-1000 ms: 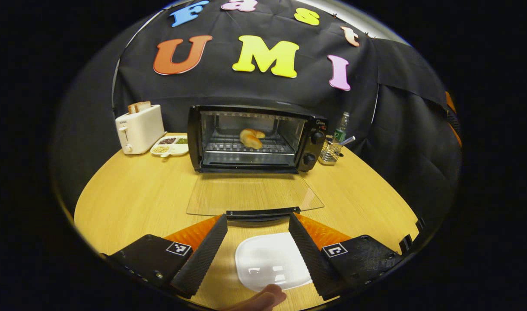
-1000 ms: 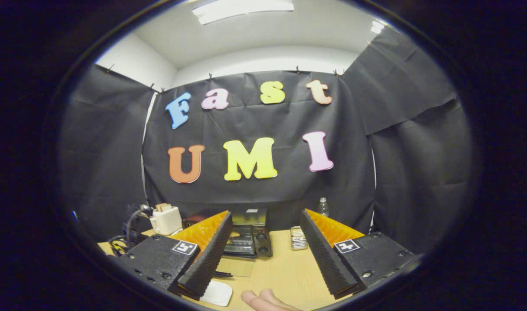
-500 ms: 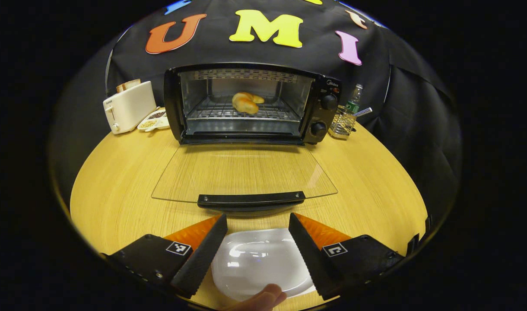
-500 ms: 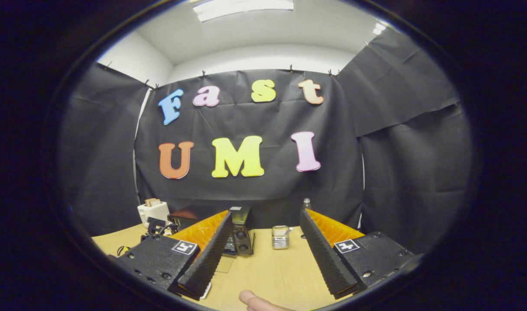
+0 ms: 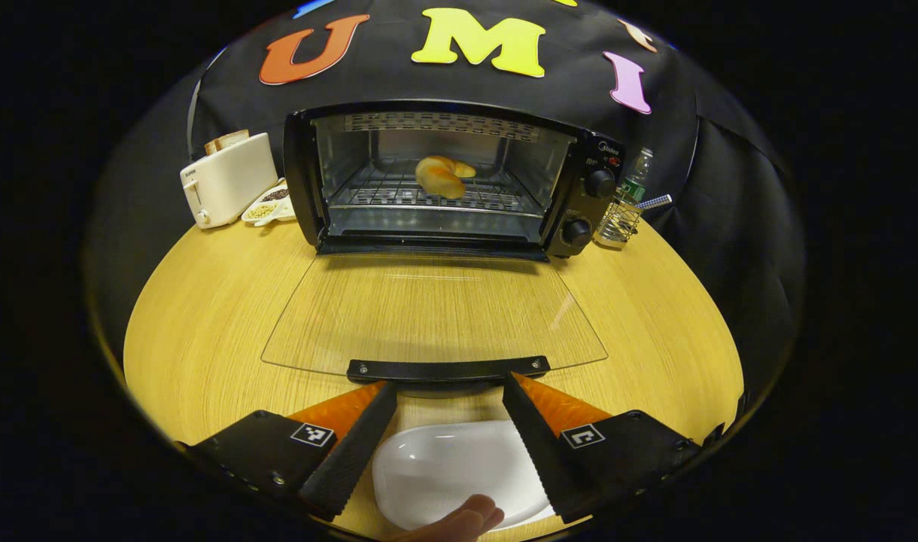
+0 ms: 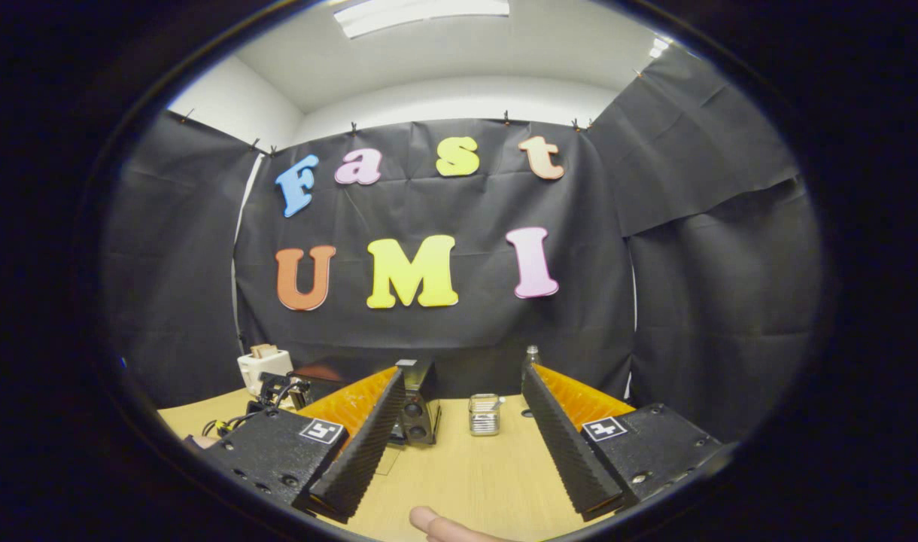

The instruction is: Open the electric oven with the left hand, put the food in, and close the electric oven.

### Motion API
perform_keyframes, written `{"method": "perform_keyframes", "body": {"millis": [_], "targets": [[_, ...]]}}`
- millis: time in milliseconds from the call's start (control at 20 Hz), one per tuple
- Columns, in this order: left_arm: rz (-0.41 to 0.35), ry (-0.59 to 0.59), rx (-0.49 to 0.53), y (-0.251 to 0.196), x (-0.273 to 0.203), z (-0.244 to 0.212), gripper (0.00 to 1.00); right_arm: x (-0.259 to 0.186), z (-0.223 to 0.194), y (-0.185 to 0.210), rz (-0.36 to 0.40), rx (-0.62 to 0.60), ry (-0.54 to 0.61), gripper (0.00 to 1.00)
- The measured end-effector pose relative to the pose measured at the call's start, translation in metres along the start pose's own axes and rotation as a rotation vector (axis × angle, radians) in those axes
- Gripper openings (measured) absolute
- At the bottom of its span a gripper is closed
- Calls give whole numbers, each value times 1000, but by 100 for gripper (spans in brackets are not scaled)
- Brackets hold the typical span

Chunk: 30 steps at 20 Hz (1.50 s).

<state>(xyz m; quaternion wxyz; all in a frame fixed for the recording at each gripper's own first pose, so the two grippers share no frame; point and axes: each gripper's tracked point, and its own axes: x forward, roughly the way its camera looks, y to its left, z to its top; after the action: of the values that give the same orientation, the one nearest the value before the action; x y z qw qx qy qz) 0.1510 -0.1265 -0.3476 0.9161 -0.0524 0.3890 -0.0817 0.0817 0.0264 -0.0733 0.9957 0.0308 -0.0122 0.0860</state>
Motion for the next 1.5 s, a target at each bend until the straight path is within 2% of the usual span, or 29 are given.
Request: {"method": "perform_keyframes", "body": {"millis": [350,600,850,950,1050,1150,1500], "targets": [[-3,-49,18,-2,-22,26,94,2,-2,-1,11,39,-9,100],[17,-134,79,-4,-33,65,94,4,-4,-7,1,48,-3,100],[74,-186,131,4,-34,109,93,3,-8,-14,-3,63,4,100],[70,-207,118,4,-32,126,98,2,-9,-20,-12,68,6,100],[59,-199,98,5,-21,137,98,1,-10,-25,-25,68,9,100],[96,-205,94,17,-18,146,98,-1,-9,-28,-35,70,15,100],[70,-325,108,7,-71,156,97,-16,-6,-25,-49,64,29,100]]}}
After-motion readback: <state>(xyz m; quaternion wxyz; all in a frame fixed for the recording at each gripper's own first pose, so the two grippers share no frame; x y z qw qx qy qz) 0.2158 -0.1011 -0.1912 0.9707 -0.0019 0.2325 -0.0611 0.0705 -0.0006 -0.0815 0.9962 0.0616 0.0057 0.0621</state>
